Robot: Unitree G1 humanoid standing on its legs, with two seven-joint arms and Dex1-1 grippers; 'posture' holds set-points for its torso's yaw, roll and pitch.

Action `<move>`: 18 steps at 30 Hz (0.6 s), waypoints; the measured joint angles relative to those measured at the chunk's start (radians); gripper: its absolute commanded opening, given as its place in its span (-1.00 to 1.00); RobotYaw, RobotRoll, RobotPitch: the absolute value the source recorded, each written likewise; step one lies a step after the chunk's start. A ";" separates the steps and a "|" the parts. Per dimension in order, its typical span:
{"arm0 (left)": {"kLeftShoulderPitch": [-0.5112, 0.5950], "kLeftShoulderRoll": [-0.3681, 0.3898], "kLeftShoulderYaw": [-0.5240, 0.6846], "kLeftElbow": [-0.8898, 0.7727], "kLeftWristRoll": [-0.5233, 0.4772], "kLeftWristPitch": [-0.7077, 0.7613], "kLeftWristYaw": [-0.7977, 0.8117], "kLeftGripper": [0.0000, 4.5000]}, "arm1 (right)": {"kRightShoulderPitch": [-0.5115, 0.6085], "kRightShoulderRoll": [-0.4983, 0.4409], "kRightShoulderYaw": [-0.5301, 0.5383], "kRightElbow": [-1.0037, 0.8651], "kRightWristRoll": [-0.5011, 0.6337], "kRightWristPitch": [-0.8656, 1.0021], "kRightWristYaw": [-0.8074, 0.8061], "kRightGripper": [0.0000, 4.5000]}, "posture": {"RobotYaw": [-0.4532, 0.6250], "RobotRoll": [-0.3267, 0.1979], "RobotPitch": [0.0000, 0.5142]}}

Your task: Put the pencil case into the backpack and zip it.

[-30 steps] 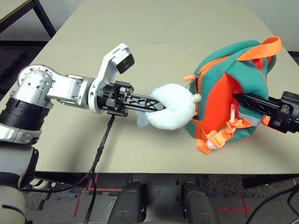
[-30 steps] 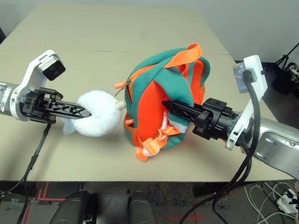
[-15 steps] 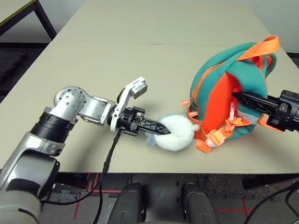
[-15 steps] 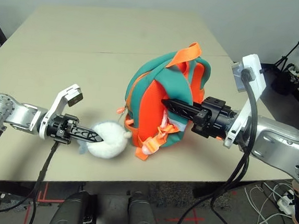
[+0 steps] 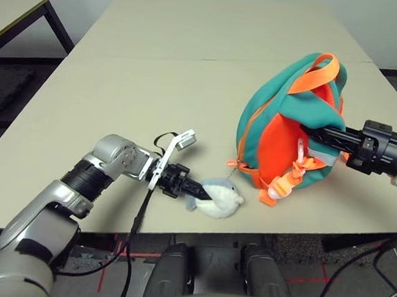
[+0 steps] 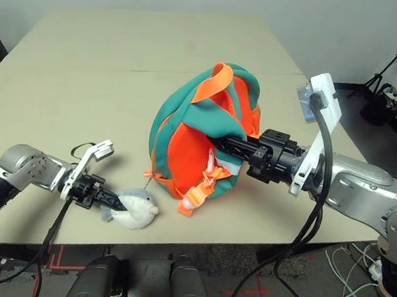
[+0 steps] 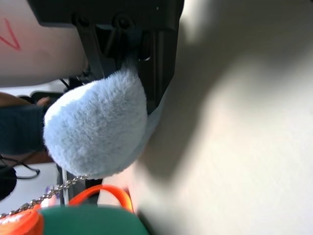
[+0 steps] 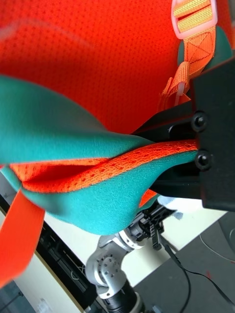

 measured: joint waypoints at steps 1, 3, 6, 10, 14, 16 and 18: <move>-0.004 -0.032 0.022 0.025 0.019 -0.028 0.008 -0.95 | -0.003 0.003 0.000 0.004 -0.006 0.000 0.000 -0.92 | -0.34 0.25 -0.63; -0.021 -0.078 0.063 0.061 0.047 -0.047 0.025 -0.95 | -0.007 0.005 0.000 0.012 -0.018 0.000 0.000 -0.92 | -0.34 0.25 -0.63; -0.032 -0.107 0.091 0.075 0.081 -0.038 0.032 -0.95 | -0.012 0.012 0.000 0.015 -0.028 0.000 0.000 -0.92 | -0.34 0.25 -0.64; -0.021 -0.115 0.113 0.034 0.105 -0.002 0.032 -0.95 | -0.014 0.028 0.000 0.017 -0.035 0.000 0.000 -0.92 | -0.34 0.25 -0.67; -0.012 -0.084 0.153 -0.052 0.111 0.066 0.043 -0.19 | -0.019 0.031 0.000 0.020 -0.053 0.001 0.005 -0.47 | -0.33 0.25 -0.68; -0.010 -0.041 0.205 -0.109 0.088 0.132 0.055 0.11 | -0.019 0.023 -0.001 0.030 -0.058 0.009 0.009 -0.18 | -0.31 0.25 -0.70; -0.015 0.010 0.285 -0.193 0.035 0.221 0.057 0.43 | -0.019 -0.001 -0.004 0.042 -0.064 0.022 0.020 0.13 | -0.29 0.25 -0.72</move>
